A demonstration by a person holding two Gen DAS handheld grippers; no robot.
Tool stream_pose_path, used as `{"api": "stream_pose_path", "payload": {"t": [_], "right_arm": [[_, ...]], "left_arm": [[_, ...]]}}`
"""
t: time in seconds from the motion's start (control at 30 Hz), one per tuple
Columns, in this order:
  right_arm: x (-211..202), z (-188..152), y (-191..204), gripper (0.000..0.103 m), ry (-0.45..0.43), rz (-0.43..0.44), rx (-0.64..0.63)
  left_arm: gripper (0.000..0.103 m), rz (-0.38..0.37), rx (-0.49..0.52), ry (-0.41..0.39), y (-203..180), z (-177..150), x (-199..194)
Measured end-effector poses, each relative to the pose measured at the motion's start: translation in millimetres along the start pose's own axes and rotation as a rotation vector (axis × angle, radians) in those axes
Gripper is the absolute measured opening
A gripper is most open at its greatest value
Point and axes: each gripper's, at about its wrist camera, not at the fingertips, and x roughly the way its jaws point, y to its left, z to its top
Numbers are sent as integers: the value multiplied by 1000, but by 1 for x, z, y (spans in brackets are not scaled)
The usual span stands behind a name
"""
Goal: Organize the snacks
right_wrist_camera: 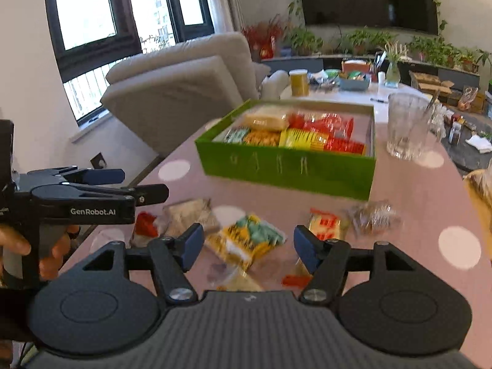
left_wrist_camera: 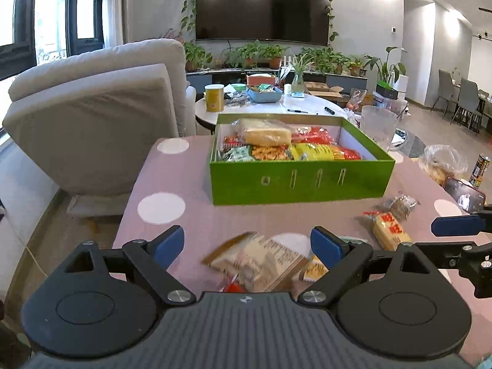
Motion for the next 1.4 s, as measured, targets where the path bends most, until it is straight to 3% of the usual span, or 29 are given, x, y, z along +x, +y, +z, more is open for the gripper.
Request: {"api": "stream_pose_path", "payload": {"t": [0.33, 0.53, 0.83, 0.93, 1.1, 1.4], "right_arm": [[-5, -15, 5, 46, 20, -26, 54], [-3, -25, 3, 46, 49, -42, 93], [2, -30, -6, 46, 66, -67, 131], [4, -30, -10, 46, 72, -72, 144], [8, -31, -13, 46, 85, -75, 158], [19, -31, -22, 47, 116, -115, 184]], "left_arm": [[90, 15, -50, 36, 13, -15, -9], [90, -3, -9, 95, 6, -31, 2], [90, 33, 7, 151, 6, -45, 27], [87, 42, 4, 153, 7, -48, 30], [60, 27, -6, 185, 11, -52, 36], [59, 26, 29, 147, 8, -51, 29]]}}
